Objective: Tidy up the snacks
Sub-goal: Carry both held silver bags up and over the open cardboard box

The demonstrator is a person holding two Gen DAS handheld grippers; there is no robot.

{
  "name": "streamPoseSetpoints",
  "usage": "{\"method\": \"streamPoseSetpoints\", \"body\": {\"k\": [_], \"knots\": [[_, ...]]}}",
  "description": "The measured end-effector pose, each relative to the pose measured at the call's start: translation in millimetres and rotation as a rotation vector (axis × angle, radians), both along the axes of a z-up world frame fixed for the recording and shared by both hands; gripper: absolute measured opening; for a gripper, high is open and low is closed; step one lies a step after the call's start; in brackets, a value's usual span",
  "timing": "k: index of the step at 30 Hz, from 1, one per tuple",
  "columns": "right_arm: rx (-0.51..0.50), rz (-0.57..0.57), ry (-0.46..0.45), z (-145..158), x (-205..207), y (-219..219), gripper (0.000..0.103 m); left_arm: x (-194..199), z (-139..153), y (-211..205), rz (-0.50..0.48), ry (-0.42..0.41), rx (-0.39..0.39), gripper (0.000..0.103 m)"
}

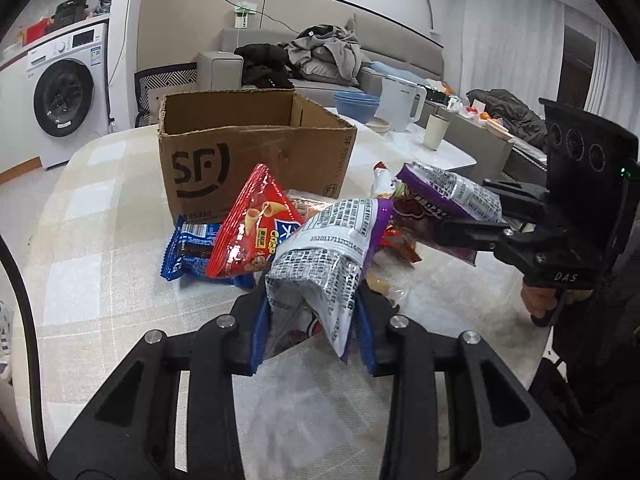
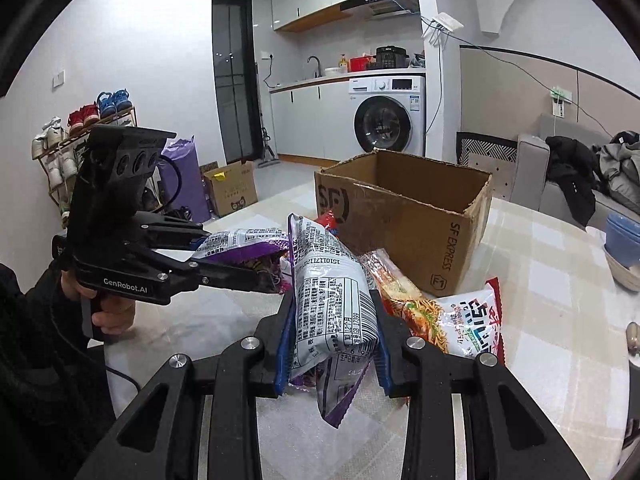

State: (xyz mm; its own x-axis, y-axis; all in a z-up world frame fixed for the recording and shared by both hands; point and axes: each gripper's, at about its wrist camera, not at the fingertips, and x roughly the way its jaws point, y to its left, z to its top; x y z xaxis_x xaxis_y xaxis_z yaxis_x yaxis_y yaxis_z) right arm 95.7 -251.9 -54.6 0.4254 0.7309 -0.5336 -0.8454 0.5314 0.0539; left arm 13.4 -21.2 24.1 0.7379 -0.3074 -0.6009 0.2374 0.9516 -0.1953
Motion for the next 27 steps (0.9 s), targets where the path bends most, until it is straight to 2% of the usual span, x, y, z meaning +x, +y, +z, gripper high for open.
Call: {"method": "streamPoseSetpoints", "body": {"k": [9, 14, 27], "knots": [[0.037, -0.001, 0.007, 4, 2, -6, 0.033, -15, 19, -7, -0.038, -0.021, -0.057, 0.032], [0.04, -0.011, -0.001, 6, 3, -4, 0.033, -20, 29, -12, -0.038, -0.033, -0.053, 0.032], [0.107, -0.094, -0.018, 15, 4, -12, 0.033, -30, 48, -7, 0.021, -0.069, -0.058, 0.032]]}}
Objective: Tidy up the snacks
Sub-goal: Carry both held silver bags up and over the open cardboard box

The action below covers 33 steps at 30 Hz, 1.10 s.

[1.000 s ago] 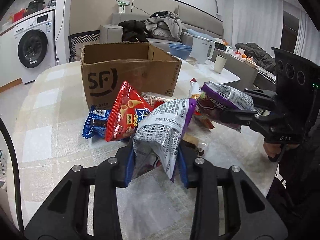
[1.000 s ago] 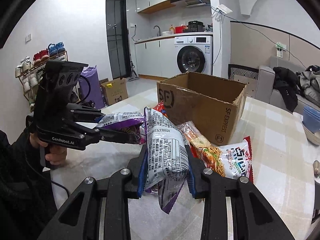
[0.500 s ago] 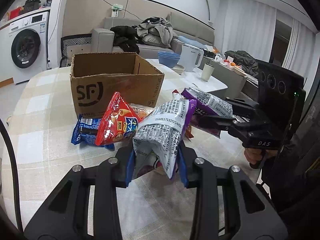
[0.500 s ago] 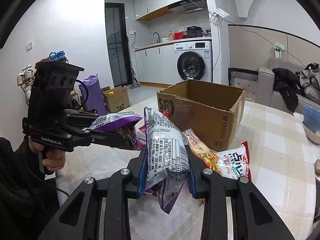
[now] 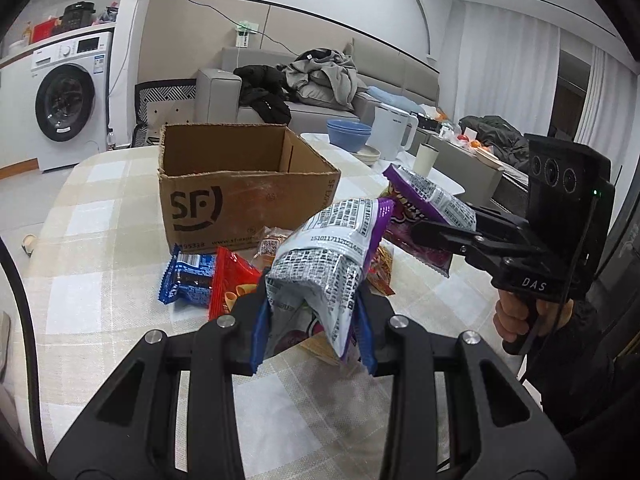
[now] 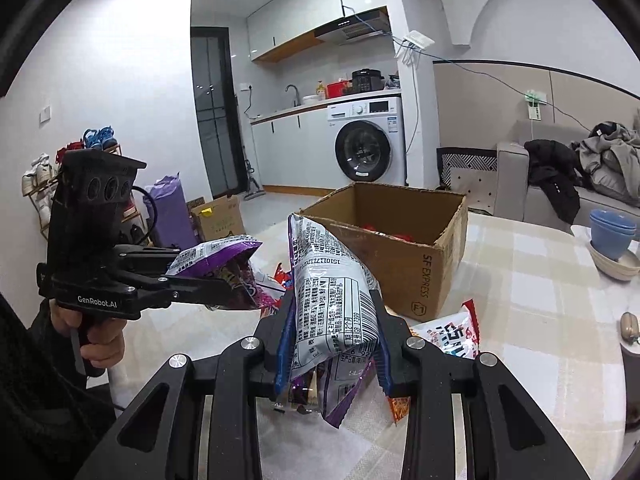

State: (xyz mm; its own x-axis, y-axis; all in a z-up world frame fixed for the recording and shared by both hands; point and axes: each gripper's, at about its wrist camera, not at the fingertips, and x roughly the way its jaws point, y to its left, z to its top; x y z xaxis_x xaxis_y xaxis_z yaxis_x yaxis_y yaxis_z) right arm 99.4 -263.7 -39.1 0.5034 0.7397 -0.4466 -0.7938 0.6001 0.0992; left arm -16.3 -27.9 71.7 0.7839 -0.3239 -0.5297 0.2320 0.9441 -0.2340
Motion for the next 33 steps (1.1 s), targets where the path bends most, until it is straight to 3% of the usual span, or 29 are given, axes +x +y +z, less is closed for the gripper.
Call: {"method": "streamPoseSetpoints", "body": {"k": [15, 33], "knots": [[-0.015, -0.095, -0.006, 6, 6, 22, 0.033, 12, 21, 19, 0.129, -0.04, 0.023, 0.033], [0.067, -0.18, -0.008, 48, 36, 27, 0.033, 48, 45, 37, 0.232, -0.068, 0.037, 0.033]]}}
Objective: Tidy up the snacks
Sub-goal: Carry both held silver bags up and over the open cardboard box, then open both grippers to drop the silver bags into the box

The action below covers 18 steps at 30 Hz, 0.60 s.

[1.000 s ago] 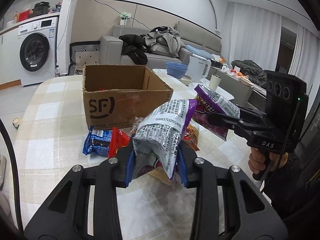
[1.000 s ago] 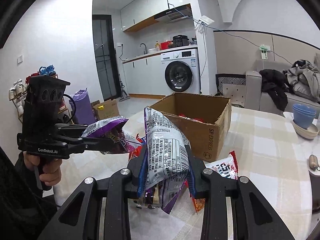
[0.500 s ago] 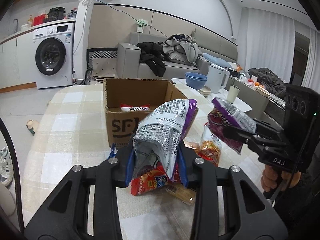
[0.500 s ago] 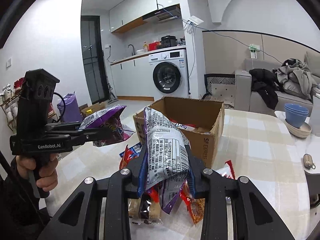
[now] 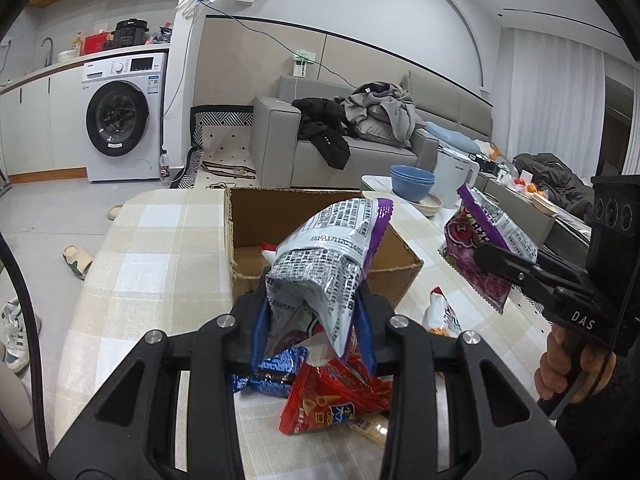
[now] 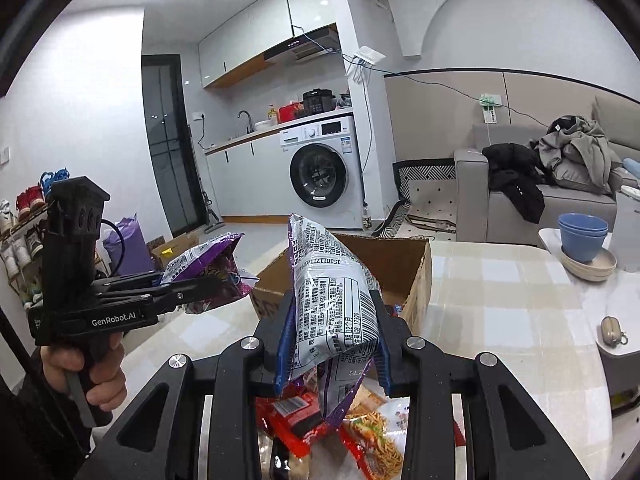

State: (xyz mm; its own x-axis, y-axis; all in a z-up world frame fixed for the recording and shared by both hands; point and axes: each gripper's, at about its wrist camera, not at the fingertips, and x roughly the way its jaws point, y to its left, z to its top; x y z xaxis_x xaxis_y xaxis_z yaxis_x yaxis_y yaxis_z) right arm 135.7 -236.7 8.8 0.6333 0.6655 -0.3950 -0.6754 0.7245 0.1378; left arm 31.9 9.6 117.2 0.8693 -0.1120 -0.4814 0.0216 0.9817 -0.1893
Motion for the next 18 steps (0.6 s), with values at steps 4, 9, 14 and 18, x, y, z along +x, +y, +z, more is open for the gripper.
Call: {"method": "streamPoseSetpoints", "body": {"k": [4, 9, 14, 18], "knots": [[0.019, -0.005, 0.01, 5, 10, 2, 0.033, 11, 7, 2, 0.021, 0.001, 0.007, 0.033], [0.023, 0.002, 0.031, 10, 27, 9, 0.033, 27, 11, 5, 0.03, 0.005, 0.002, 0.033], [0.015, 0.014, 0.051, 8, 41, 19, 0.033, 50, 12, 10, 0.038, 0.013, 0.001, 0.033], [0.018, 0.029, 0.068, 4, 54, 24, 0.033, 66, 10, 12, 0.038, 0.02, -0.001, 0.033]]}}
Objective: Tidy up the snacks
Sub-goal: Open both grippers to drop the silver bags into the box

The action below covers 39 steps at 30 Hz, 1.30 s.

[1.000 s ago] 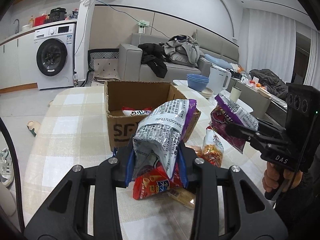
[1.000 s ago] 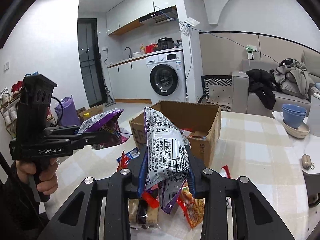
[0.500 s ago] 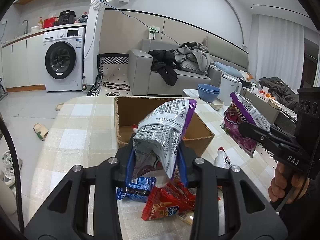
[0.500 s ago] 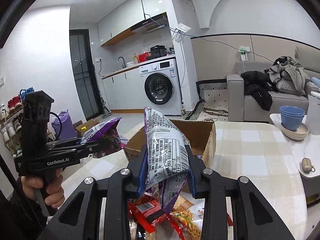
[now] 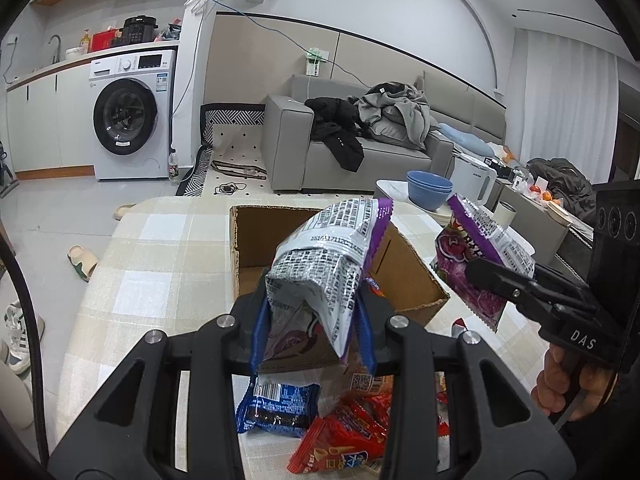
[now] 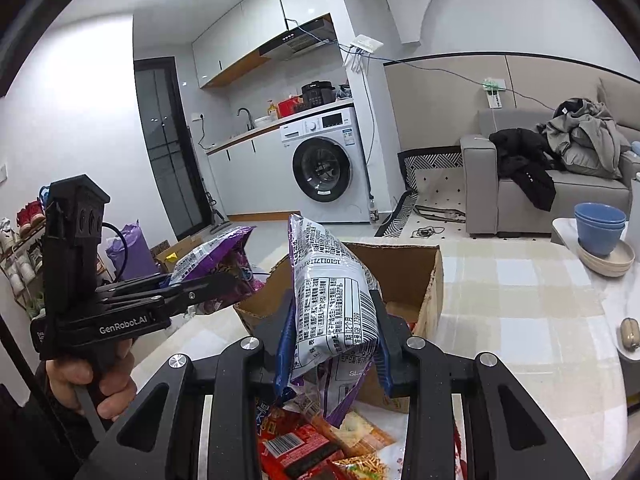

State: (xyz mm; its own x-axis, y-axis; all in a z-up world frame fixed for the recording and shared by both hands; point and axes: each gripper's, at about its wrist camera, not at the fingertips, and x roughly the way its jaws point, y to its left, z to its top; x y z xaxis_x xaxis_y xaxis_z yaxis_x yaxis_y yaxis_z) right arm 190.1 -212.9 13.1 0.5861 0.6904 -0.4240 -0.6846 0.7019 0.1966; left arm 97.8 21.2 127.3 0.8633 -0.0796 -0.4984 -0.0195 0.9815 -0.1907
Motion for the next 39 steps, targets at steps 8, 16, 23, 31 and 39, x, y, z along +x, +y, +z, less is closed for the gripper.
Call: {"method": "streamPoseSetpoints", "body": {"k": [8, 16, 23, 31, 39], "knots": [[-0.006, 0.024, 0.031, -12, 18, 10, 0.033, 40, -15, 0, -0.014, 0.016, -0.007, 0.033], [-0.027, 0.017, 0.045, -19, 33, 20, 0.033, 72, -27, 1, -0.023, 0.017, -0.006, 0.033], [-0.034, 0.013, 0.051, -22, 43, 26, 0.033, 98, -38, -3, -0.021, 0.018, 0.019, 0.033], [-0.069, -0.003, 0.108, -36, 61, 31, 0.033, 121, -68, 9, 0.005, 0.104, -0.021, 0.033], [-0.113, 0.002, 0.124, -48, 65, 27, 0.034, 136, -86, 1, 0.009, 0.132, 0.042, 0.038]]}}
